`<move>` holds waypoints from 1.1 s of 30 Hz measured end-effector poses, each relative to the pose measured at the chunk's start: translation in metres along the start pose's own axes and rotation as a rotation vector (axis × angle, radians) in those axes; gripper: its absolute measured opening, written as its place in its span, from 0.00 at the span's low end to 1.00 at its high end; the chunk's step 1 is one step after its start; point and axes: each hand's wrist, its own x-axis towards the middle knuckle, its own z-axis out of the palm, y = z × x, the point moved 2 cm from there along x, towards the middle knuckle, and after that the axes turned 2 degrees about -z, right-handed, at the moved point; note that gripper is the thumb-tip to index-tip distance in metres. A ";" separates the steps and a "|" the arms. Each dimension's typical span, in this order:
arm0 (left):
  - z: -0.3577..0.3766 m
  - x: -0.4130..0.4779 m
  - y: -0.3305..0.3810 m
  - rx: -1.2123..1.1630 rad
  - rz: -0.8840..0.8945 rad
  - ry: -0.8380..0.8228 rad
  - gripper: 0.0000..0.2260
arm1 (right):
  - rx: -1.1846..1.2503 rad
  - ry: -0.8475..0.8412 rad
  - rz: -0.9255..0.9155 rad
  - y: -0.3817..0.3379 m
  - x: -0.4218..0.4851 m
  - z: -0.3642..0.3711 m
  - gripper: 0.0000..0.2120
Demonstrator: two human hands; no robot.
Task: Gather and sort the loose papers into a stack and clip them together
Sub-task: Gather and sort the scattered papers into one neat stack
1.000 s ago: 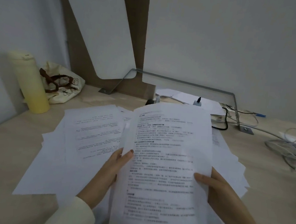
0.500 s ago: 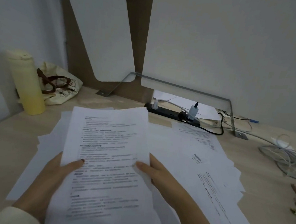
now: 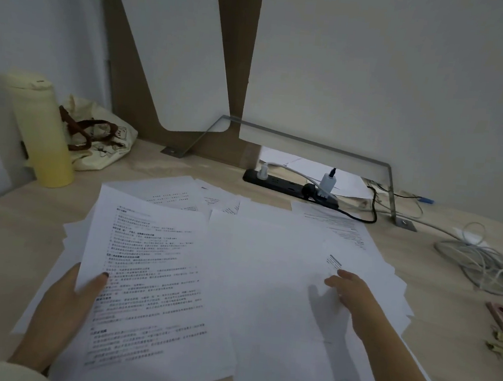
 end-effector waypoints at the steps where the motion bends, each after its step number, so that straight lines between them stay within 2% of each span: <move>1: 0.000 -0.001 0.000 0.005 -0.002 0.002 0.13 | 0.037 -0.018 0.002 0.000 0.001 -0.001 0.16; 2: 0.000 -0.002 0.000 0.007 -0.001 0.004 0.13 | 0.082 -0.042 0.010 -0.001 0.000 -0.001 0.07; 5: 0.000 -0.005 0.001 0.012 0.010 0.006 0.14 | 0.153 -0.109 0.031 -0.002 -0.002 -0.003 0.14; 6: 0.001 -0.005 0.002 0.010 0.014 0.011 0.14 | 0.125 -0.113 0.001 -0.001 -0.002 -0.002 0.12; 8: 0.002 -0.007 0.003 0.002 0.020 0.016 0.14 | -0.055 -0.060 -0.091 0.001 -0.005 -0.001 0.17; 9: 0.002 -0.008 0.003 -0.006 0.023 0.016 0.13 | -0.138 -0.046 -0.166 -0.001 -0.008 0.003 0.12; 10: 0.002 -0.008 0.003 -0.013 0.027 0.013 0.13 | -0.204 -0.039 -0.232 0.000 -0.008 0.009 0.12; 13: 0.002 -0.009 0.002 -0.015 0.035 0.010 0.14 | -0.476 0.029 -0.352 -0.002 -0.014 0.026 0.05; 16: 0.003 -0.009 0.002 -0.014 0.058 0.012 0.13 | -0.623 0.057 -0.409 0.000 -0.018 0.039 0.11; 20: 0.004 -0.008 0.001 -0.049 0.072 0.001 0.10 | -0.486 -0.013 -0.375 -0.008 -0.035 0.040 0.03; 22: 0.003 -0.007 0.000 -0.056 0.064 -0.005 0.09 | -0.378 0.091 -0.462 -0.022 -0.042 0.026 0.05; 24: 0.002 -0.007 -0.001 -0.062 0.048 -0.006 0.08 | -0.246 0.273 -0.616 -0.041 -0.054 0.007 0.09; 26: 0.001 -0.007 0.000 -0.062 0.037 -0.003 0.08 | -0.062 0.370 -0.758 -0.062 -0.072 -0.009 0.10; 28: 0.000 -0.008 0.001 -0.047 0.041 -0.004 0.10 | 0.074 0.328 -0.892 -0.073 -0.086 -0.019 0.10; 30: -0.002 -0.009 0.002 -0.029 0.041 -0.007 0.14 | 0.092 0.240 -1.008 -0.073 -0.089 -0.021 0.12; 33: -0.003 -0.010 0.003 -0.019 0.050 -0.011 0.16 | -0.061 0.146 -1.025 -0.051 -0.067 -0.018 0.28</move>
